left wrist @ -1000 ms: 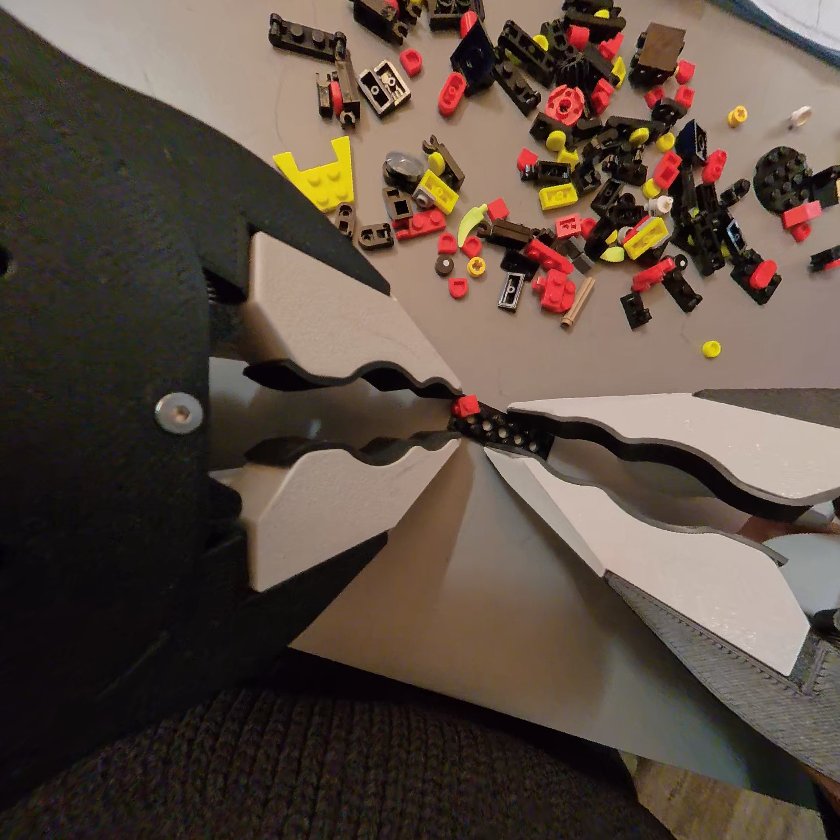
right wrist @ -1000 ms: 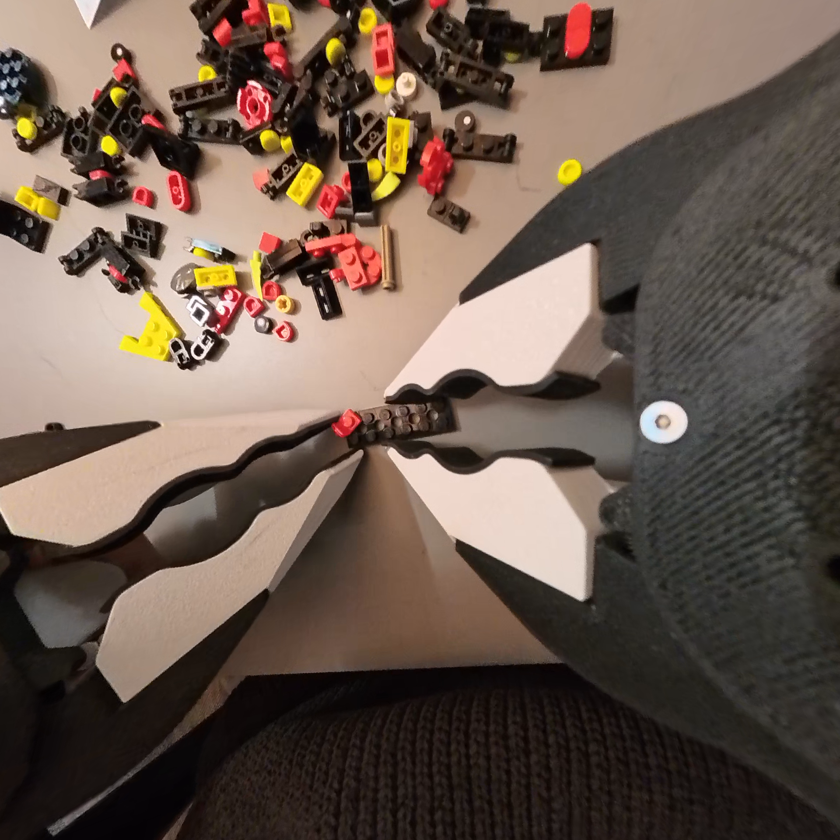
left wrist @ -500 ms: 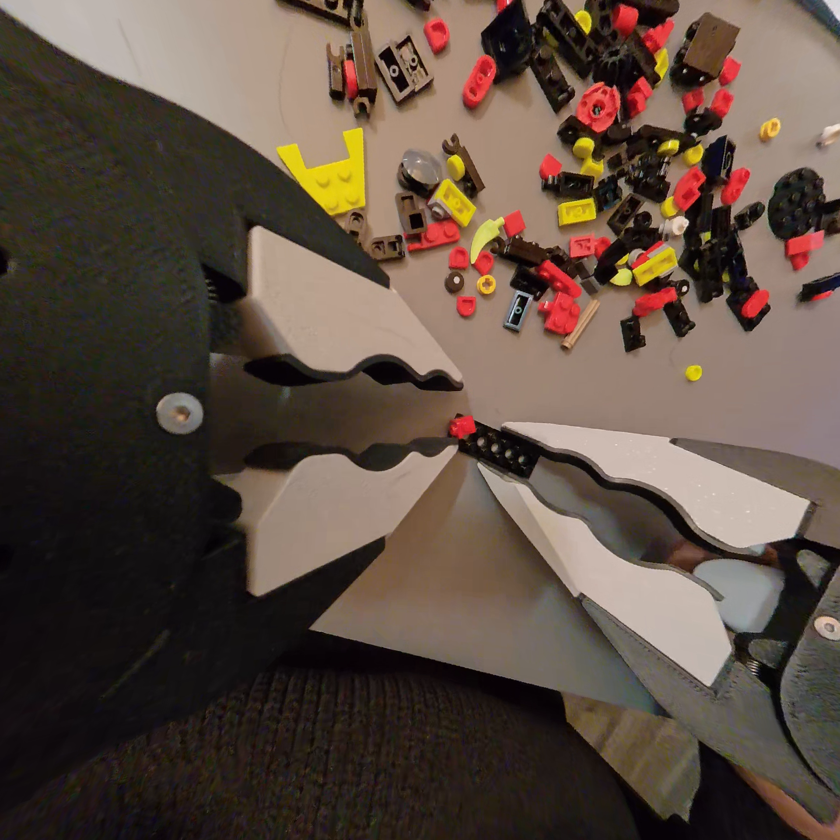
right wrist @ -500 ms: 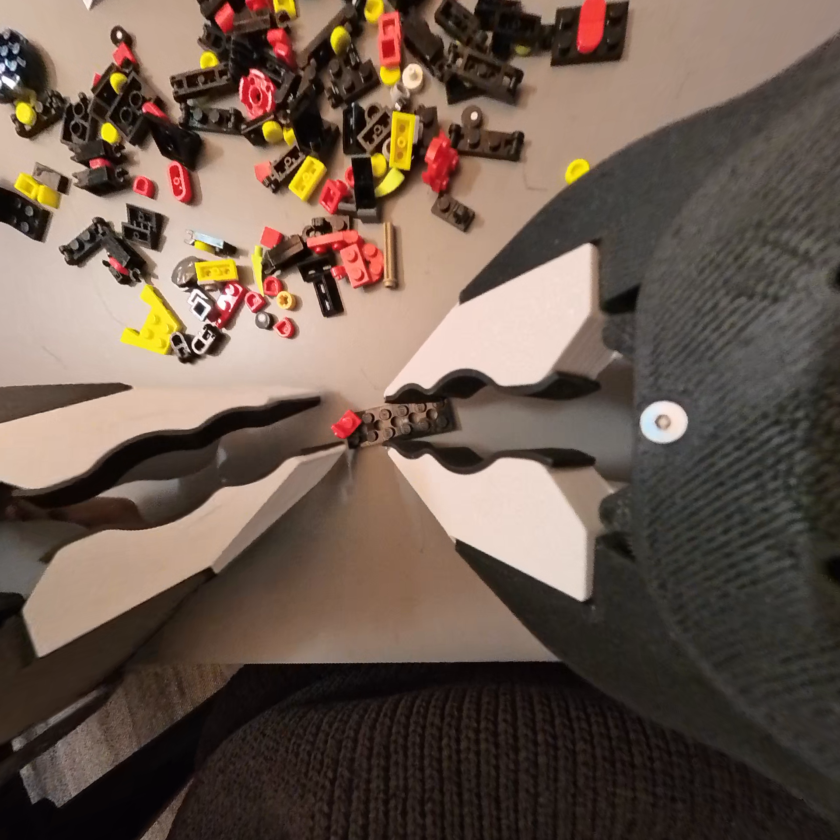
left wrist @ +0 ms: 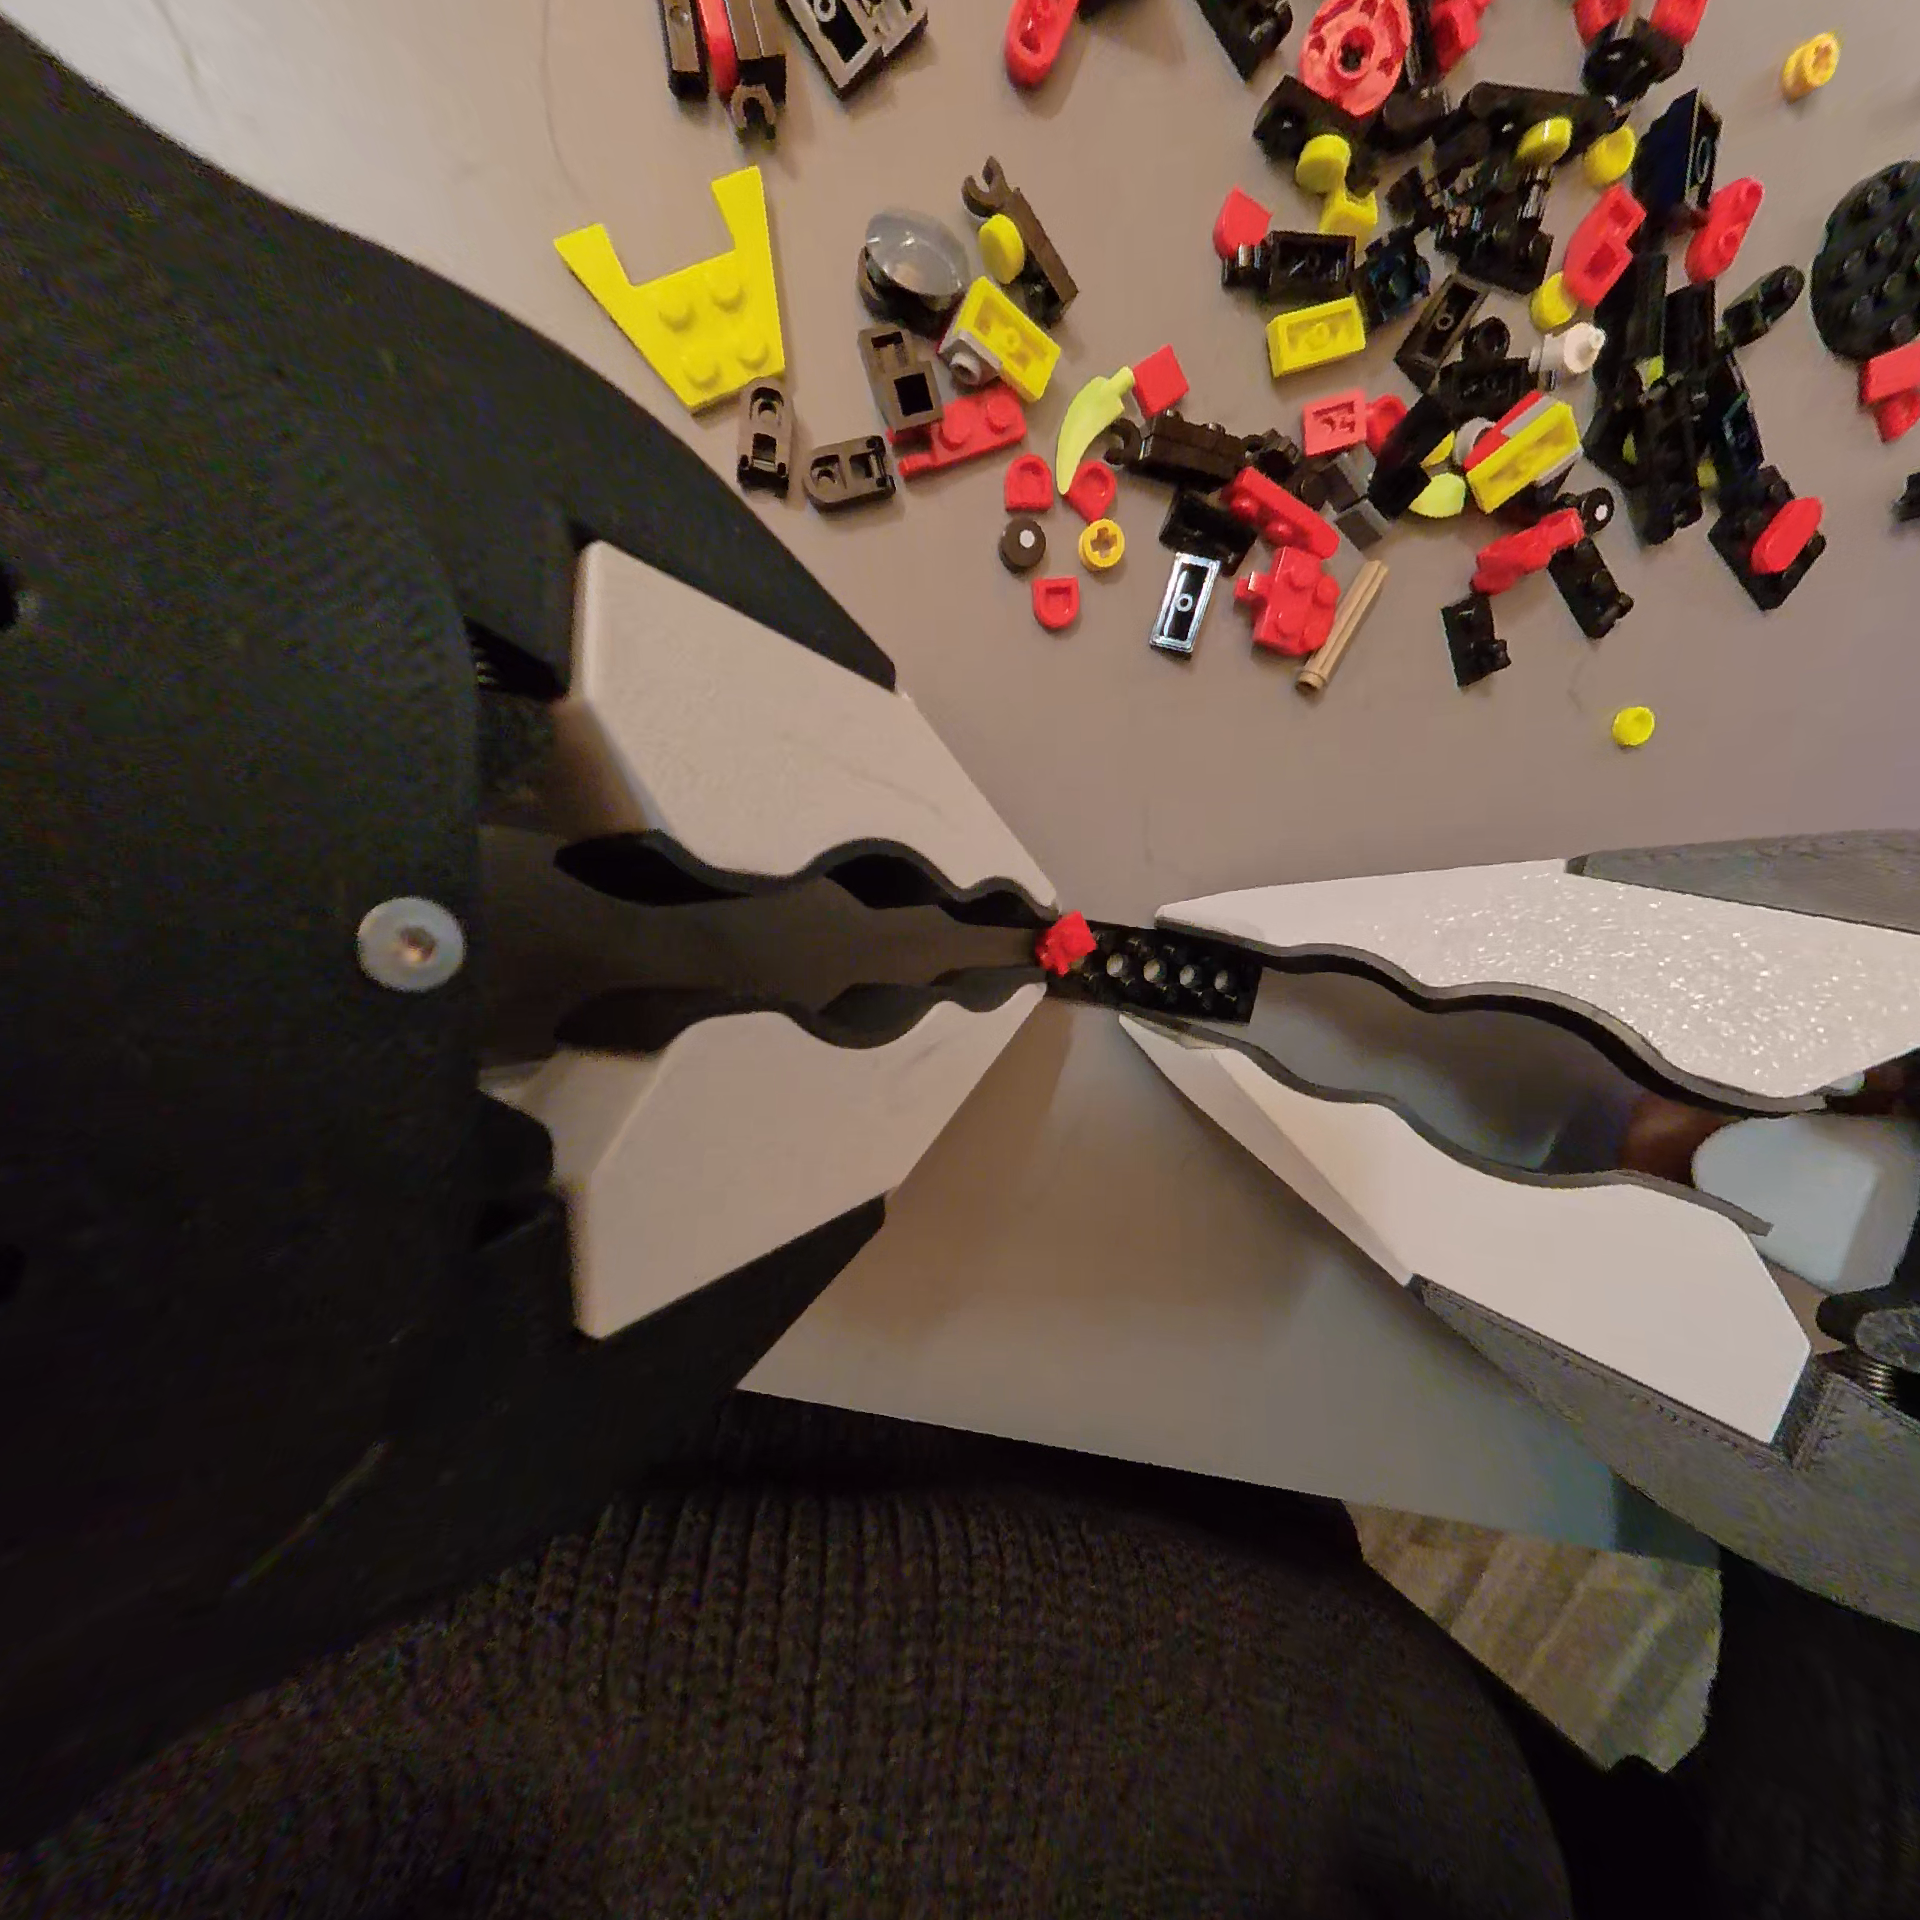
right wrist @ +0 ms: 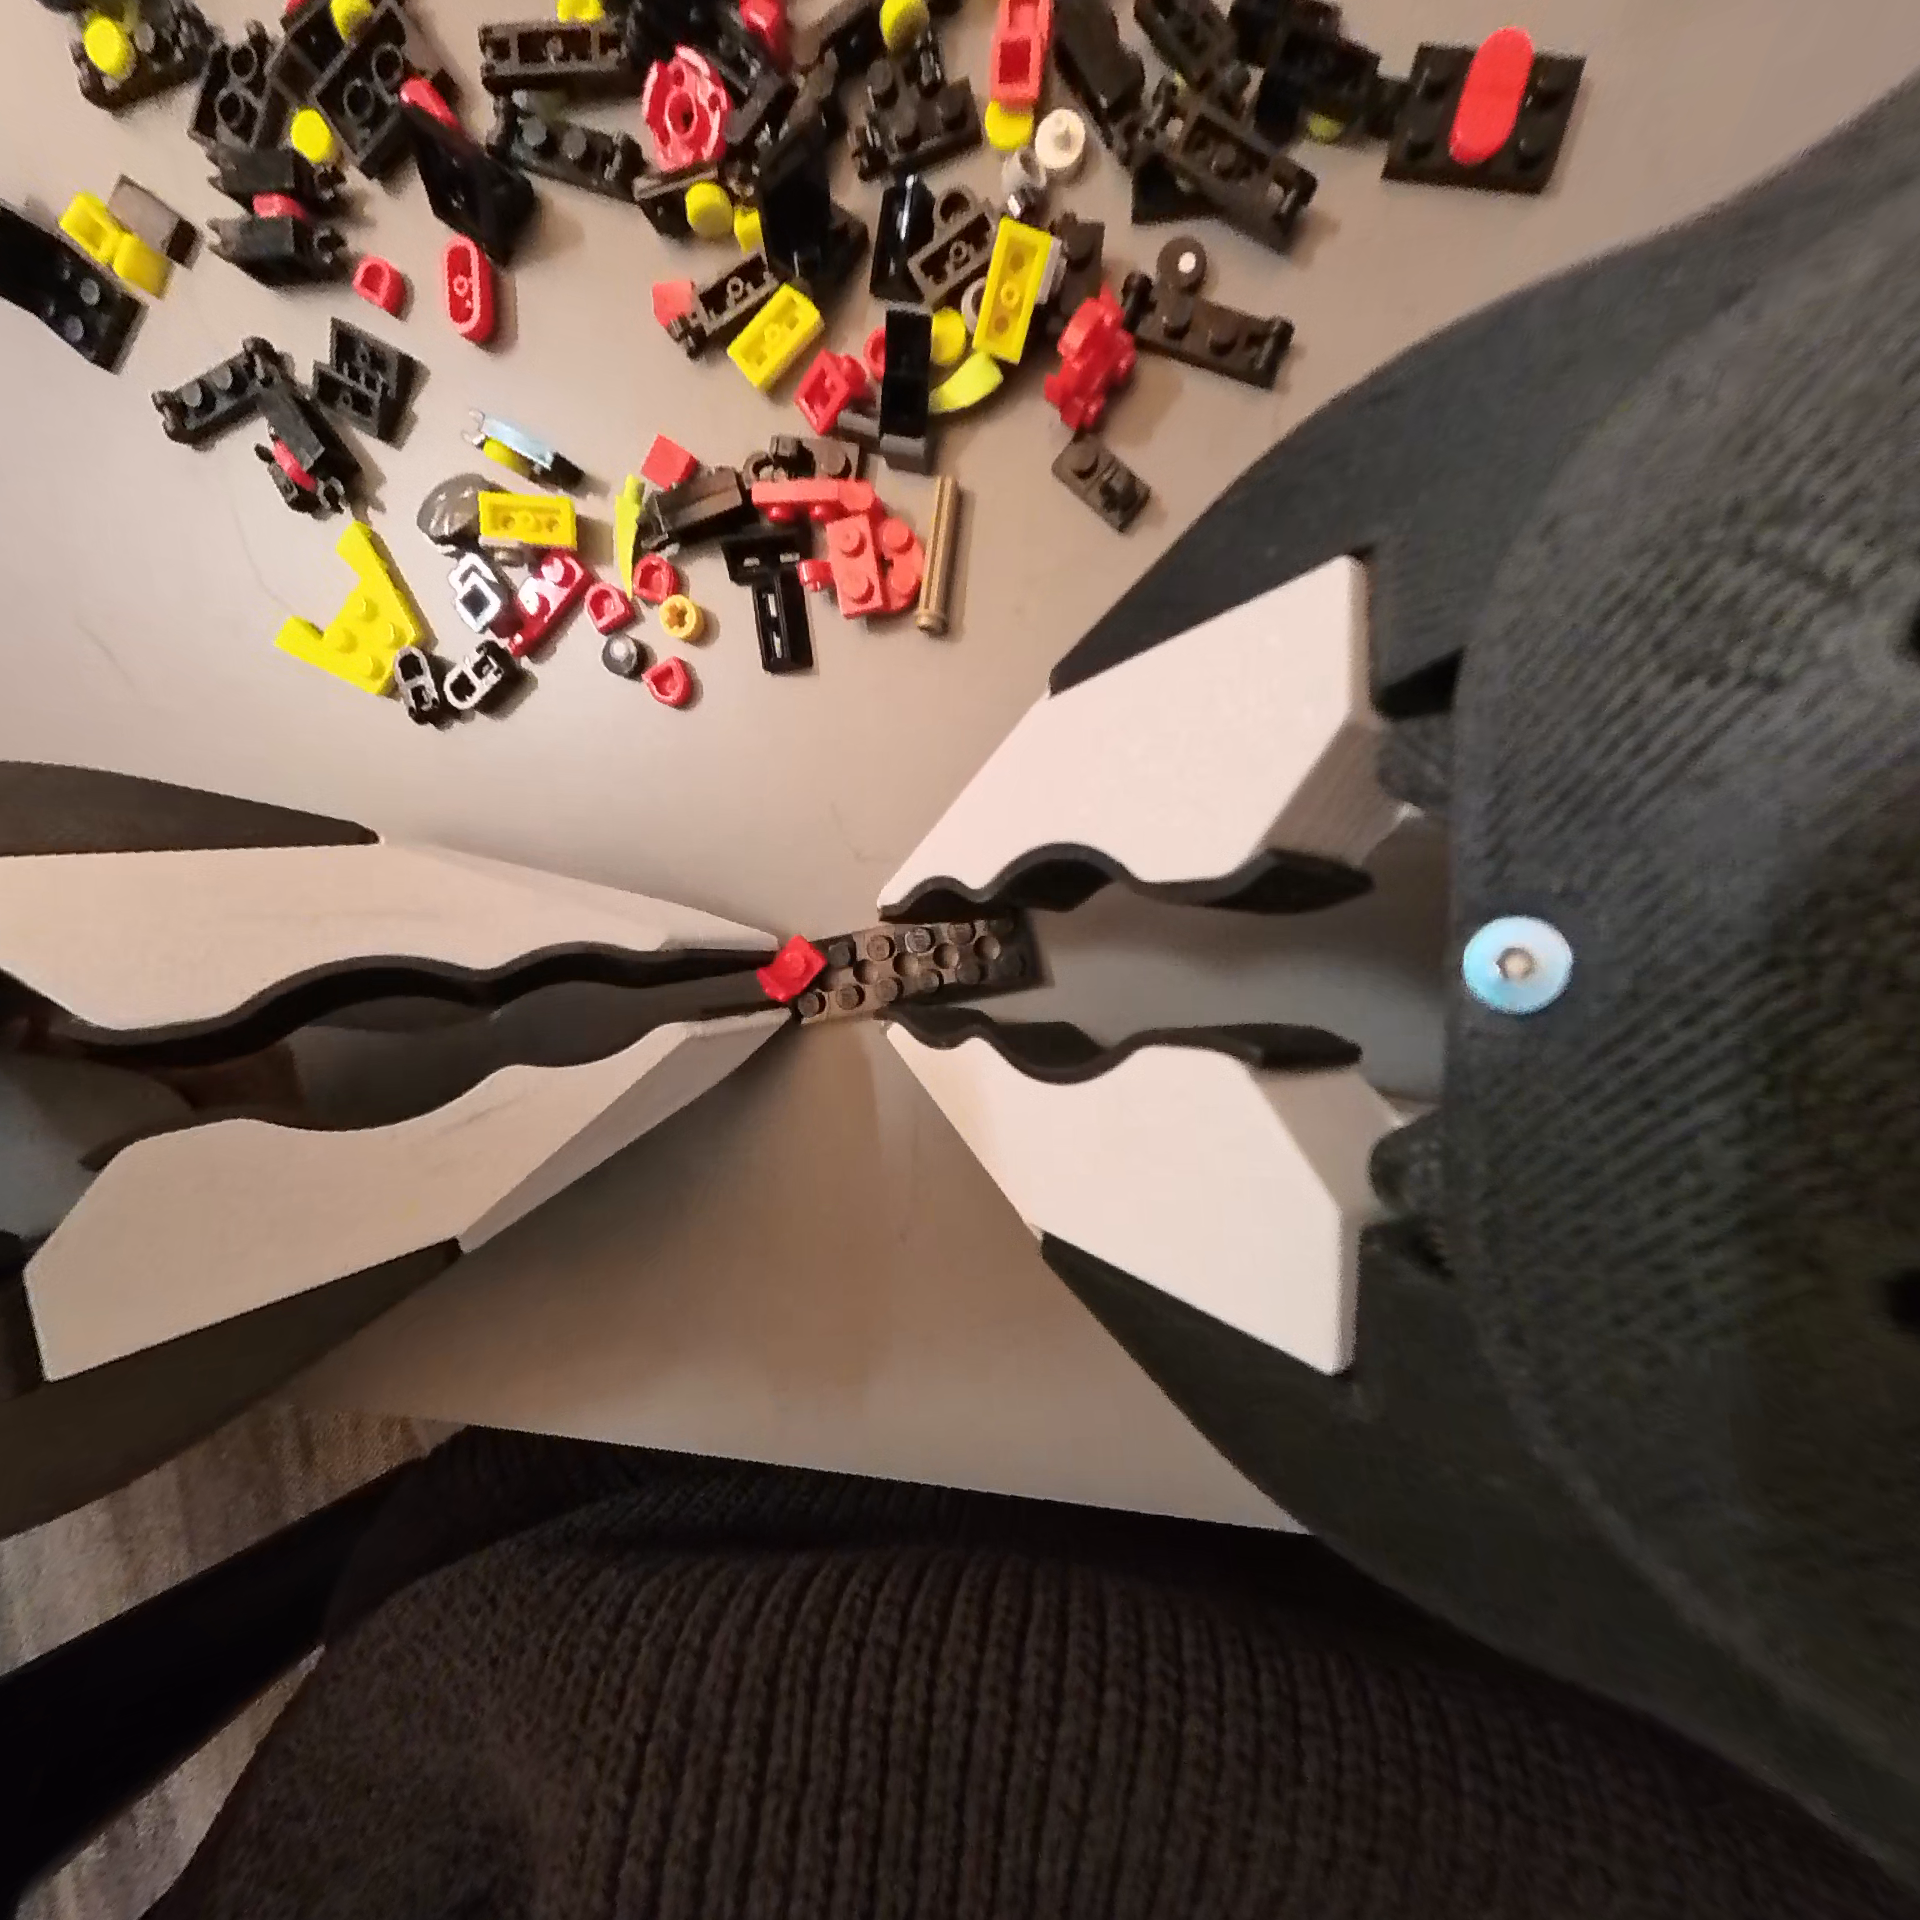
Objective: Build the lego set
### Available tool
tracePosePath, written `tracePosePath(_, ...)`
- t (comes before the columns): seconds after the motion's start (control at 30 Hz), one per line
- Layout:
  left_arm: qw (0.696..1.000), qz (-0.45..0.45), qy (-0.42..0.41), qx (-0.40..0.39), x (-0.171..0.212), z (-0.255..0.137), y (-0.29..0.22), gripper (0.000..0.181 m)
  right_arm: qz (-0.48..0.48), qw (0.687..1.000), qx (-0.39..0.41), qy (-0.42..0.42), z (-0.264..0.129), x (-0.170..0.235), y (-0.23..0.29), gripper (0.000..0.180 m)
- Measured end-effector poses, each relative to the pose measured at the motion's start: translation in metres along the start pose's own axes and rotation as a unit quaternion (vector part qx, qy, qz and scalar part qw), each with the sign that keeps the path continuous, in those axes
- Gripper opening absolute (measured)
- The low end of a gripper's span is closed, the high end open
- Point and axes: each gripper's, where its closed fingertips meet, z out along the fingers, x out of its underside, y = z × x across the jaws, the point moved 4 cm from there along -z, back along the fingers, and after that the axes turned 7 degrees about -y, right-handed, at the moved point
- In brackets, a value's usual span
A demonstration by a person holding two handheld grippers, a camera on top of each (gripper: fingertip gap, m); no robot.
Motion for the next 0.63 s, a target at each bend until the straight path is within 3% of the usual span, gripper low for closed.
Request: tracePosePath(0.63, 0.998, -0.045, 0.002, 0.032, 0.0010, 0.0007, -0.0042, 0.007, -0.022, 1.000, -0.018, 0.013, 0.0010, -0.0002, 0.0062, 0.014)
